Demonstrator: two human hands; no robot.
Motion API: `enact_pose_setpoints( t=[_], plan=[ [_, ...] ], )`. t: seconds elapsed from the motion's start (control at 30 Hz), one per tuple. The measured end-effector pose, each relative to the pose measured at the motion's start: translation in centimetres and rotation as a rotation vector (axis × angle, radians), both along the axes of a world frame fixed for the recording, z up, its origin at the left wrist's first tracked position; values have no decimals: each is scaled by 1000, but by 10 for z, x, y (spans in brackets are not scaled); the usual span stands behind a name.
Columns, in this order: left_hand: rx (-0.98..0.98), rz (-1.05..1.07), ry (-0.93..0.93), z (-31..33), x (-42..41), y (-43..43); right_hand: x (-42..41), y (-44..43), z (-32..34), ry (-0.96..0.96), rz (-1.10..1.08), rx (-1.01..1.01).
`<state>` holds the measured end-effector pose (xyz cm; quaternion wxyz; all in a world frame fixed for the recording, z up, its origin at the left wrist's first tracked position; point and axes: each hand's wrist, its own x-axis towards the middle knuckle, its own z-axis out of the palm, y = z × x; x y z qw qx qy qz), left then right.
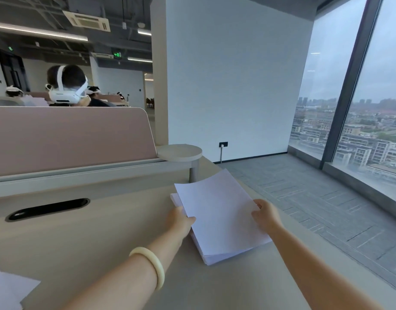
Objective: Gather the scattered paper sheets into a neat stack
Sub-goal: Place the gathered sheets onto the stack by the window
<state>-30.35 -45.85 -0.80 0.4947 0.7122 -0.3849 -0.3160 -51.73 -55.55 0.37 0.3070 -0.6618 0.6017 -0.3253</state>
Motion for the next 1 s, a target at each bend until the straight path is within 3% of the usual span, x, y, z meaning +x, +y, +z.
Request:
enact_pose_setpoints(
  t=[0.43, 0.67, 1.0],
  plan=[
    [108, -58, -154, -25, 3, -22, 7, -38, -34, 139, 16, 37],
    [169, -45, -334, -19, -1, -14, 8, -26, -35, 349, -17, -12],
    [319, 11, -650, -16, 3, -4, 8, -15, -33, 296, -17, 39]
  ],
)
